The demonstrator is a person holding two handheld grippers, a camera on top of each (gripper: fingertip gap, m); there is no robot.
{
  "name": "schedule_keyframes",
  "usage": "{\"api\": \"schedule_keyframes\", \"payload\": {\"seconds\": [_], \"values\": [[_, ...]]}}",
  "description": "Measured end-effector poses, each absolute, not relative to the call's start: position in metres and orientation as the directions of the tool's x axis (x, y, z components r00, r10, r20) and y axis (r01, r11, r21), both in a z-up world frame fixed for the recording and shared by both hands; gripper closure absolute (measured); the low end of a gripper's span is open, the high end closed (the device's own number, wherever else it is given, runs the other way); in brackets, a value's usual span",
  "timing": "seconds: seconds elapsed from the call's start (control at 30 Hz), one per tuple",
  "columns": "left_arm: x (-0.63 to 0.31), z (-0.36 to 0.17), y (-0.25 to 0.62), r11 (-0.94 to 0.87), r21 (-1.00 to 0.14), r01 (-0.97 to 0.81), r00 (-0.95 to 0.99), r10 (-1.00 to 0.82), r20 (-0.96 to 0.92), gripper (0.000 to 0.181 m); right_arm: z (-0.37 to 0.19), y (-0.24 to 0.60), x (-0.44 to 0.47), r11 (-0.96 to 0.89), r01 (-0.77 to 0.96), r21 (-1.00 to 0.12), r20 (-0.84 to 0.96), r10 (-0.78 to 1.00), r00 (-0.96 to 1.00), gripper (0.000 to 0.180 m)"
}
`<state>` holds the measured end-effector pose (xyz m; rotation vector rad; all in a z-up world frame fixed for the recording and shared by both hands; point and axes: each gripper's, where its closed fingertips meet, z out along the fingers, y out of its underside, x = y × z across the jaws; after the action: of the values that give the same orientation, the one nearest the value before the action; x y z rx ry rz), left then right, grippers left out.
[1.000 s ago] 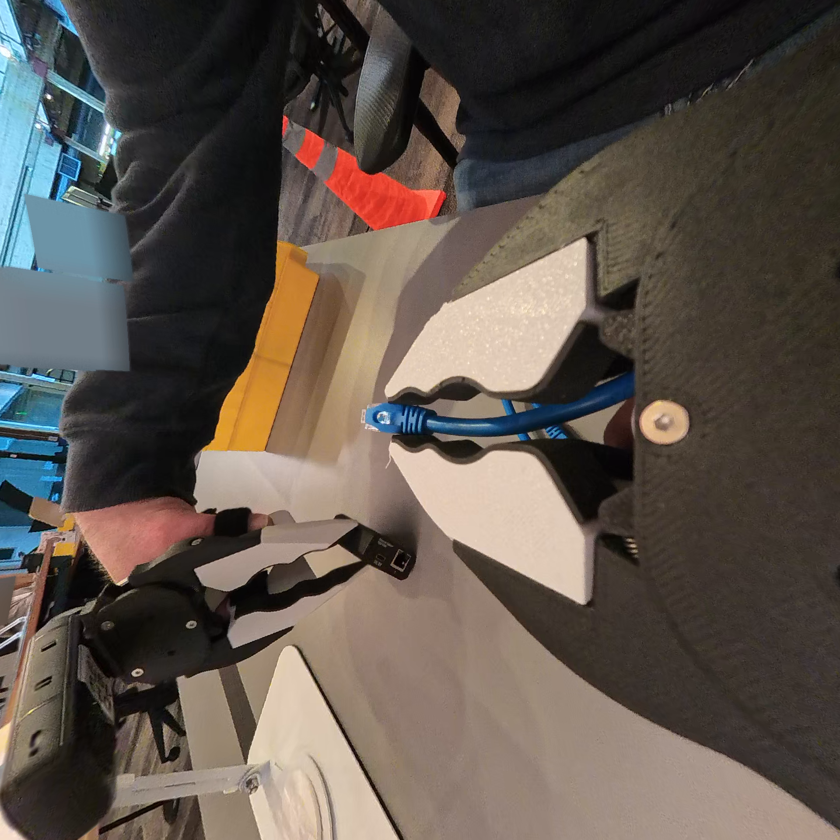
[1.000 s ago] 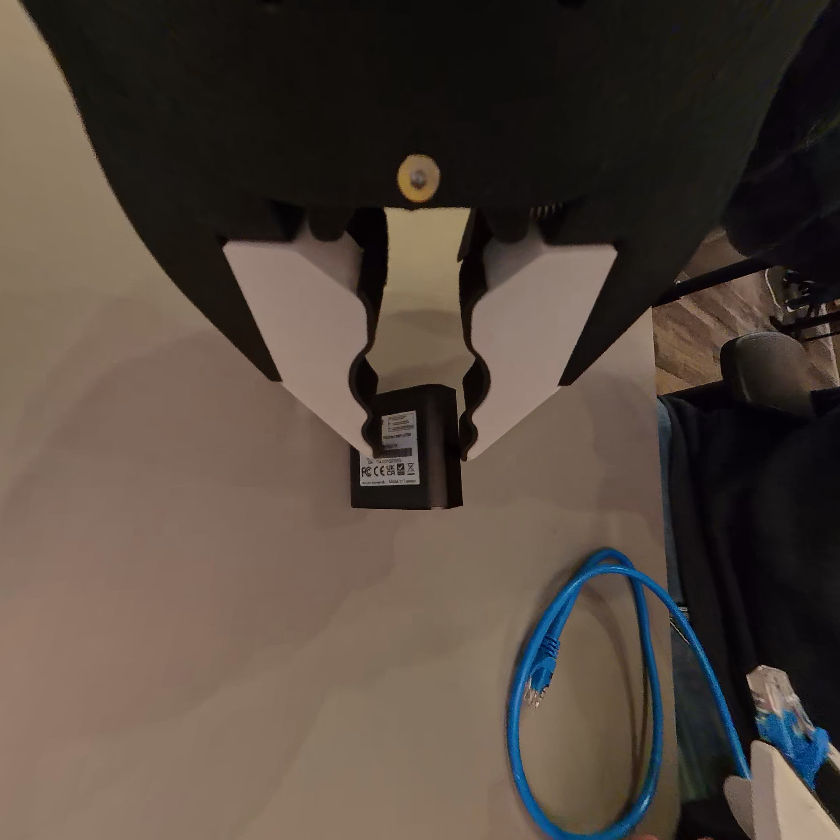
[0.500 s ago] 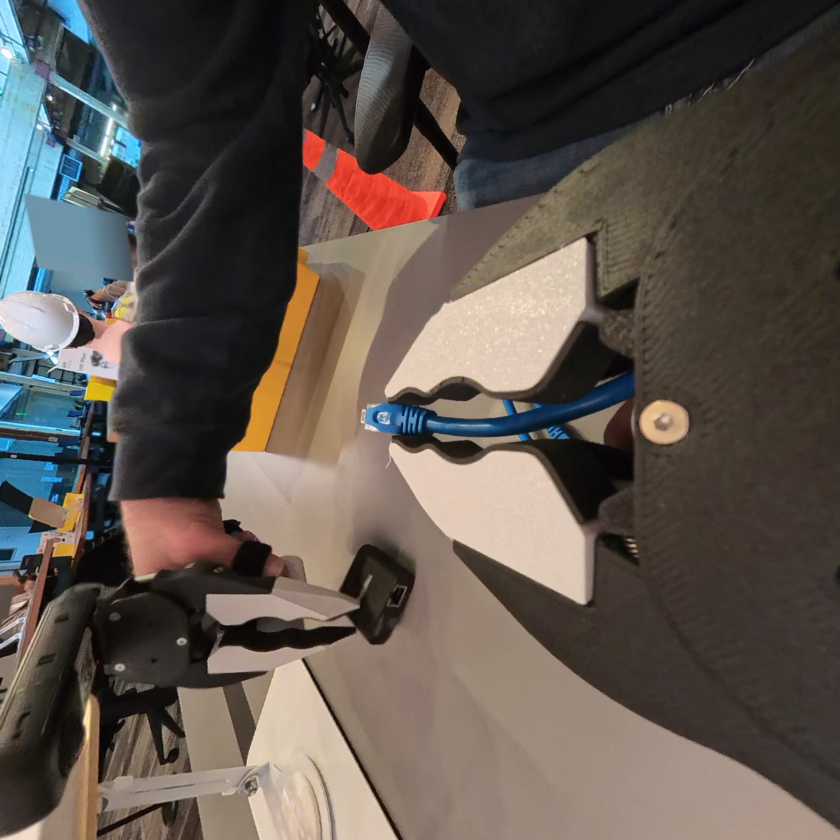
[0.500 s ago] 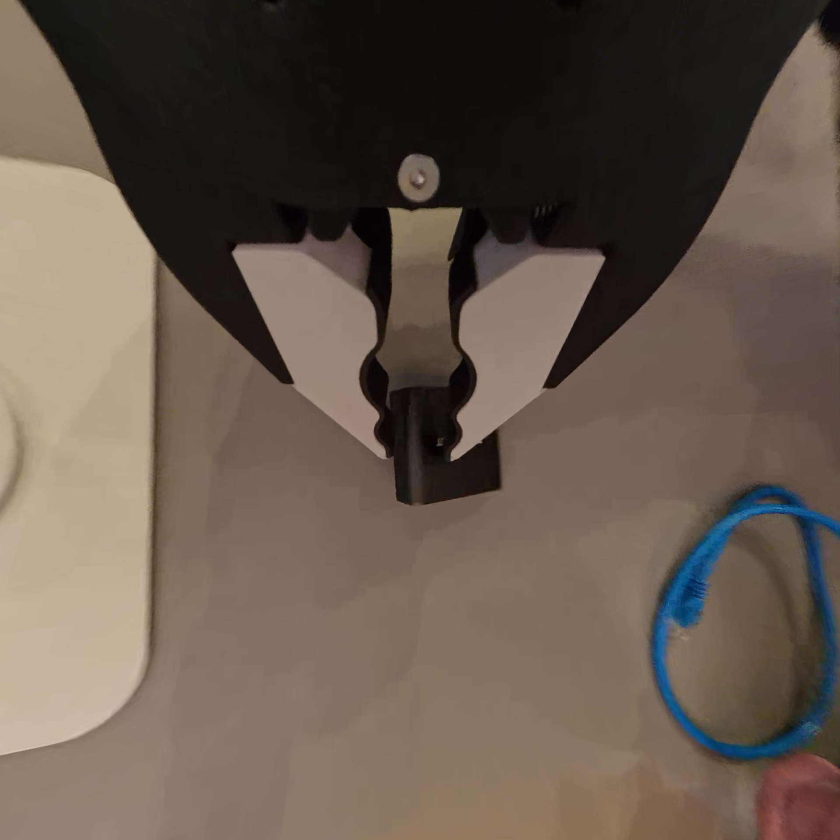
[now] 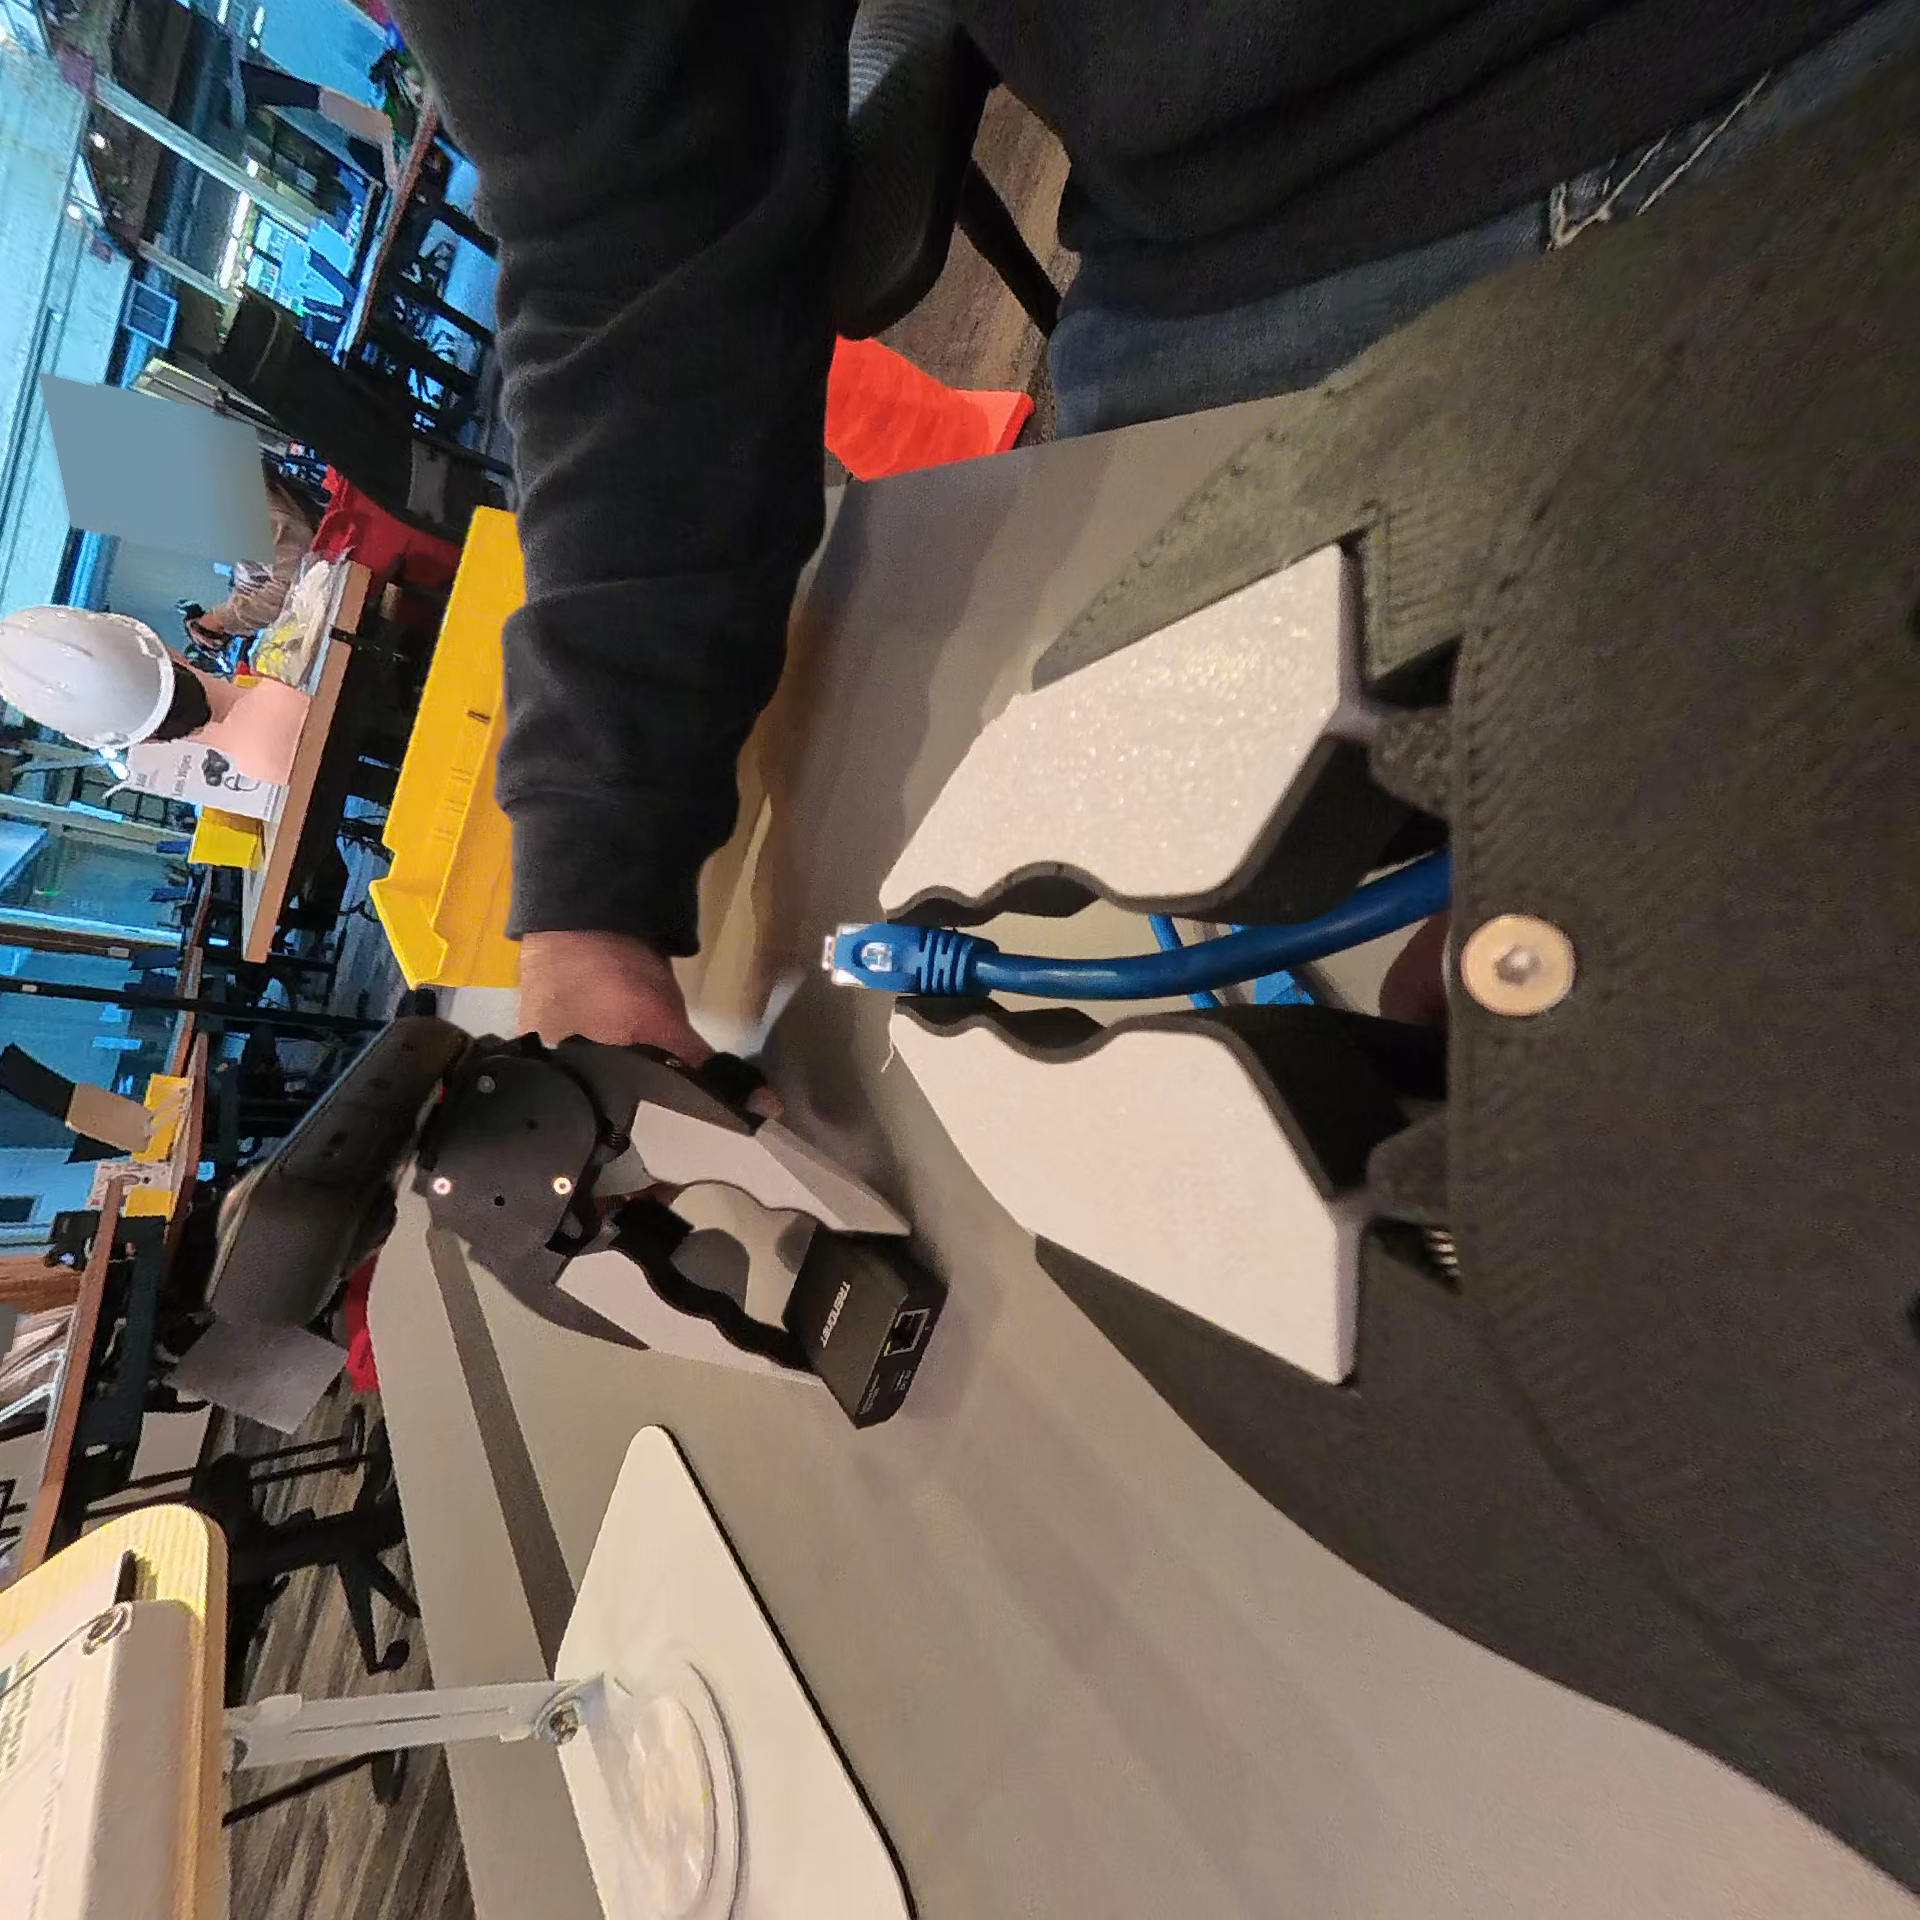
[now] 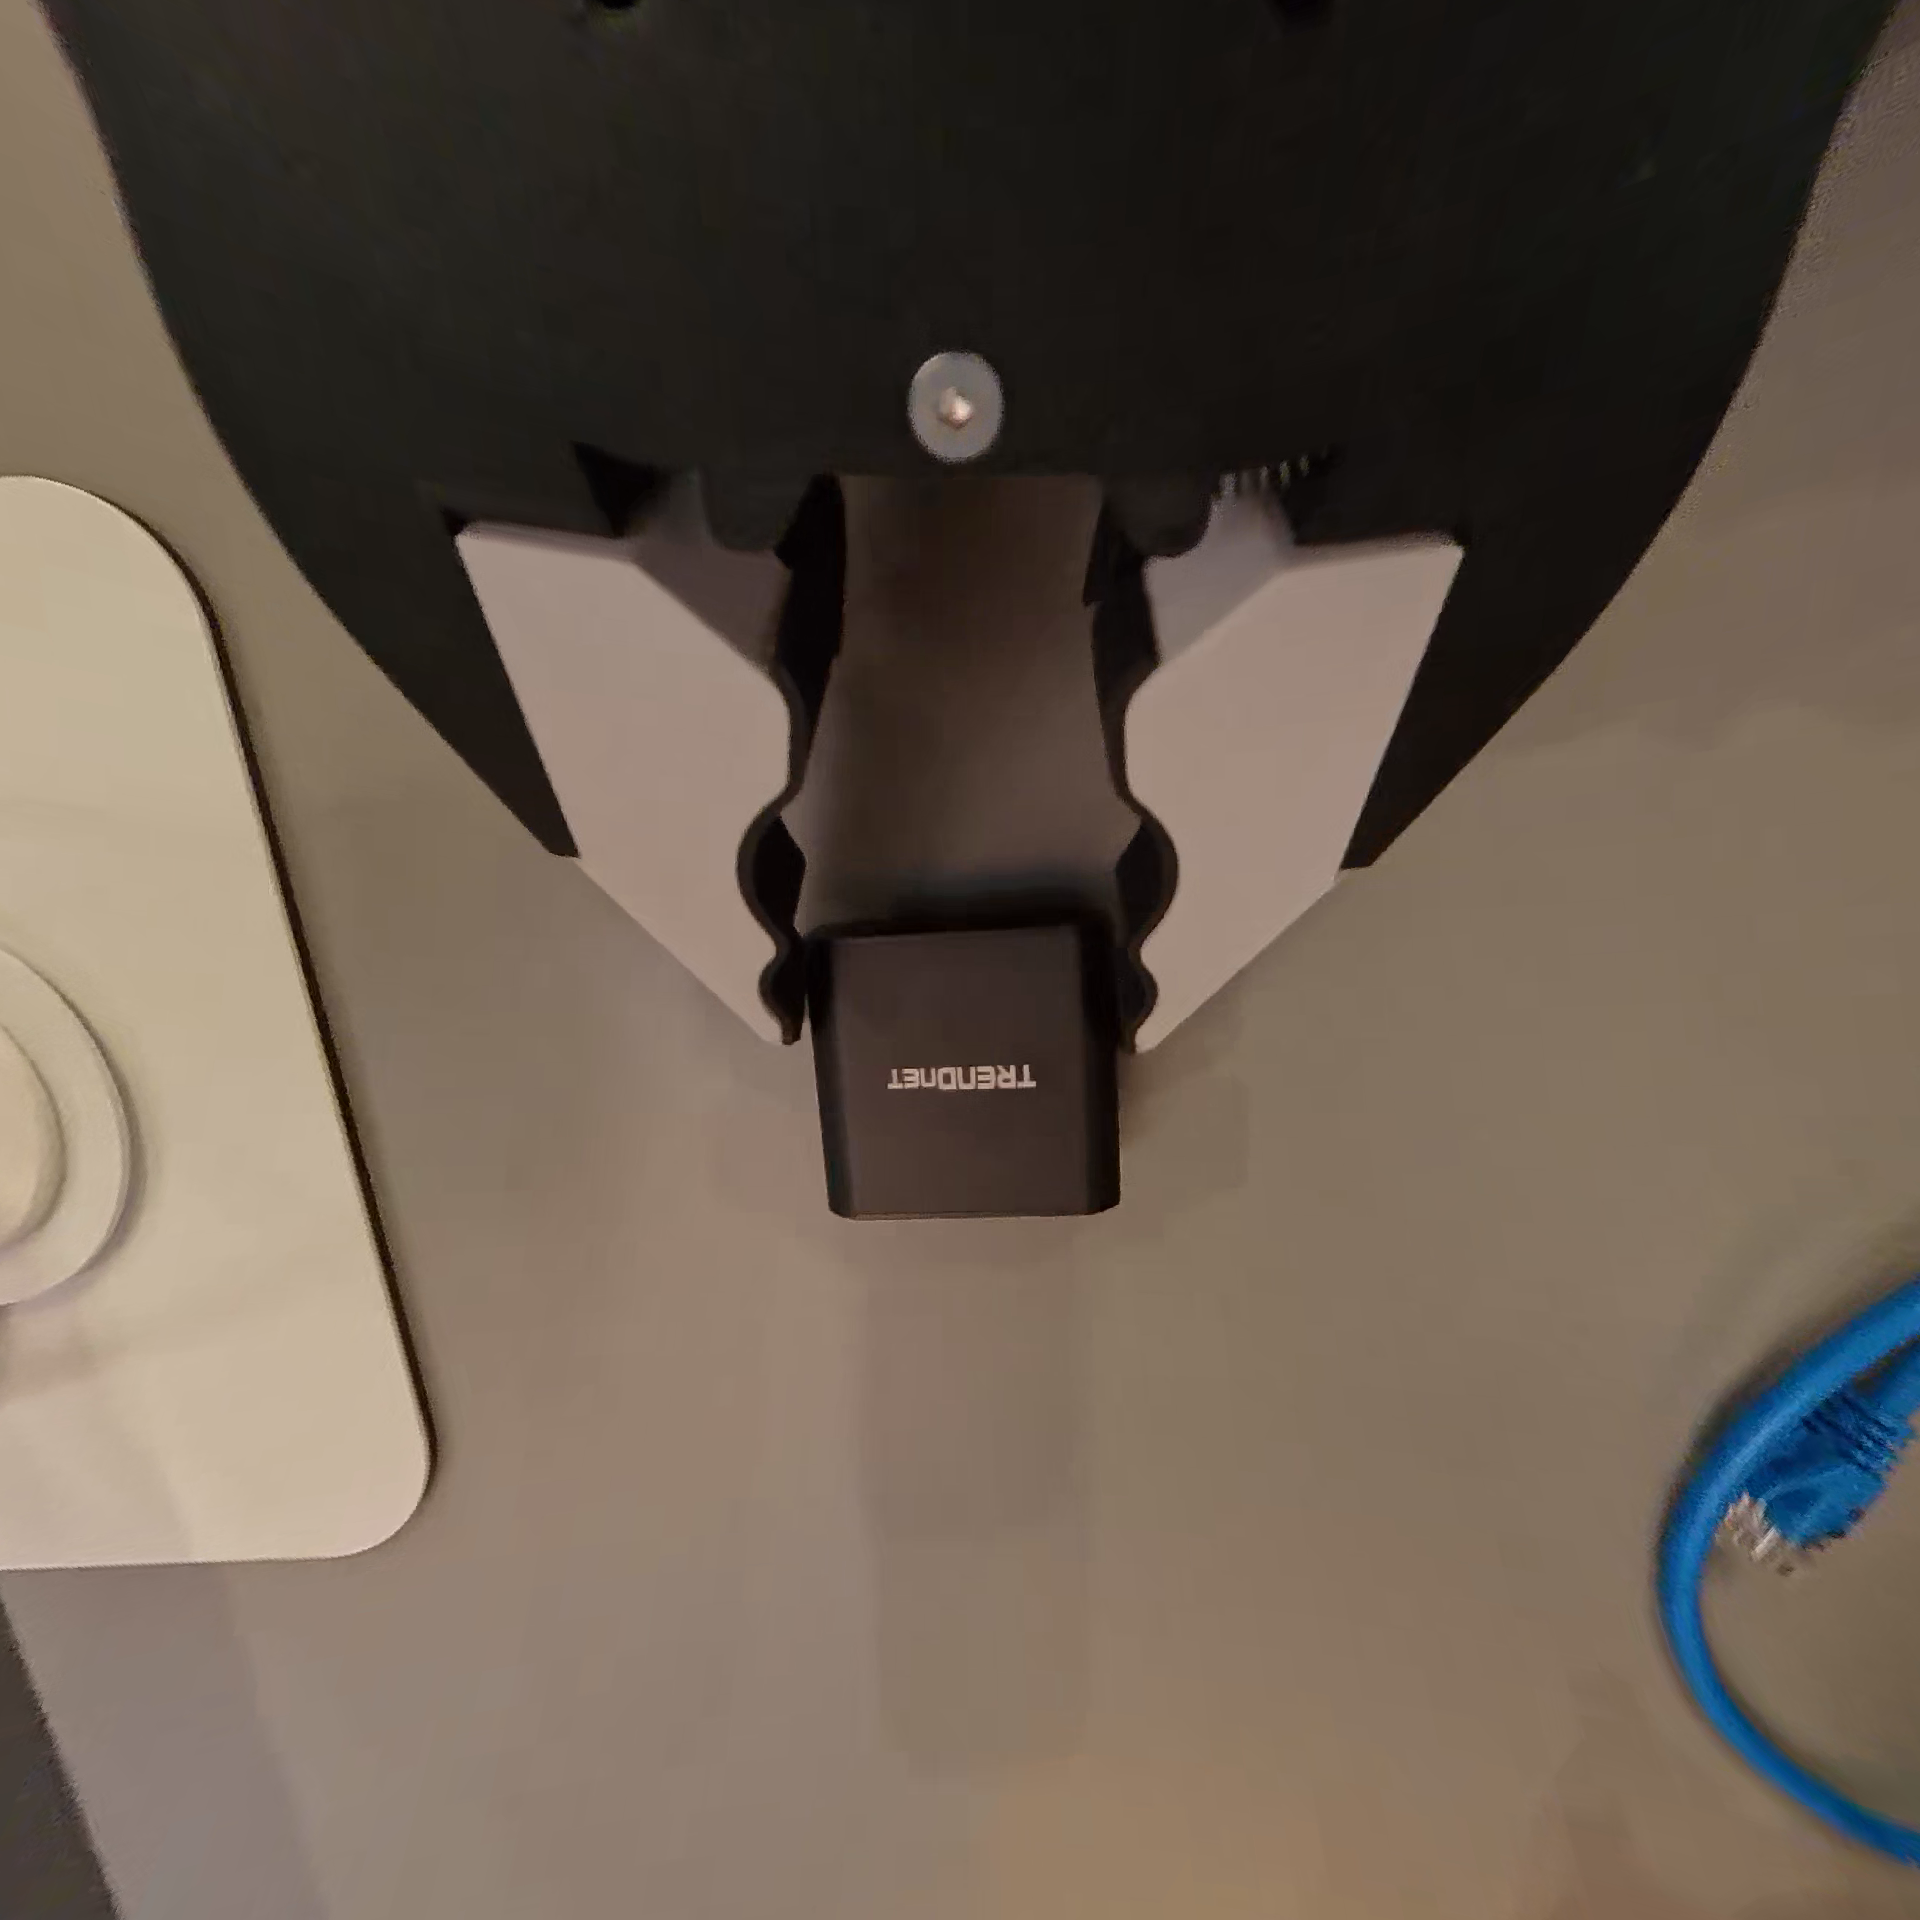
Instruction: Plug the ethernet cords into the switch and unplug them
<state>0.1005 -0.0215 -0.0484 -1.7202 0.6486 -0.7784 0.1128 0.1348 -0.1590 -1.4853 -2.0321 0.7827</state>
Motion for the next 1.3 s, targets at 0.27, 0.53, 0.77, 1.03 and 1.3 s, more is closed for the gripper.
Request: {"api": "schedule_keyframes", "payload": {"seconds": [0.27, 0.53, 0.77, 1.03, 1.3], "values": [[0.089, -0.038, -0.018, -0.255, -0.967, -0.021, 0.68, -0.713, 0.173, 0.169, -0.12, 0.11, 0.118, 0.092, 0.516, -0.852, -0.099, 0.938, -0.332, 0.122], [0.097, -0.022, -0.01, -0.257, -0.965, -0.044, 0.718, -0.68, 0.149, 0.169, -0.059, 0.066, 0.136, 0.077, 0.362, -0.929, -0.09, 0.902, -0.422, 0.122], [0.107, -0.013, -0.01, -0.269, -0.958, -0.096, 0.729, -0.674, 0.116, 0.169, -0.039, 0.041, 0.14, 0.176, 0.337, -0.925, 0.019, 0.907, -0.422, 0.122], [0.113, -0.019, -0.008, -0.284, -0.944, -0.166, 0.733, -0.676, 0.075, 0.169, -0.034, 0.023, 0.139, 0.201, 0.34, -0.919, 0.031, 0.895, -0.445, 0.122], [0.119, -0.016, -0.011, -0.272, -0.948, -0.165, 0.709, -0.701, 0.078, 0.169, -0.028, 0.016, 0.139, 0.16, 0.298, -0.941, -0.002, 0.877, -0.48, 0.122]]}}
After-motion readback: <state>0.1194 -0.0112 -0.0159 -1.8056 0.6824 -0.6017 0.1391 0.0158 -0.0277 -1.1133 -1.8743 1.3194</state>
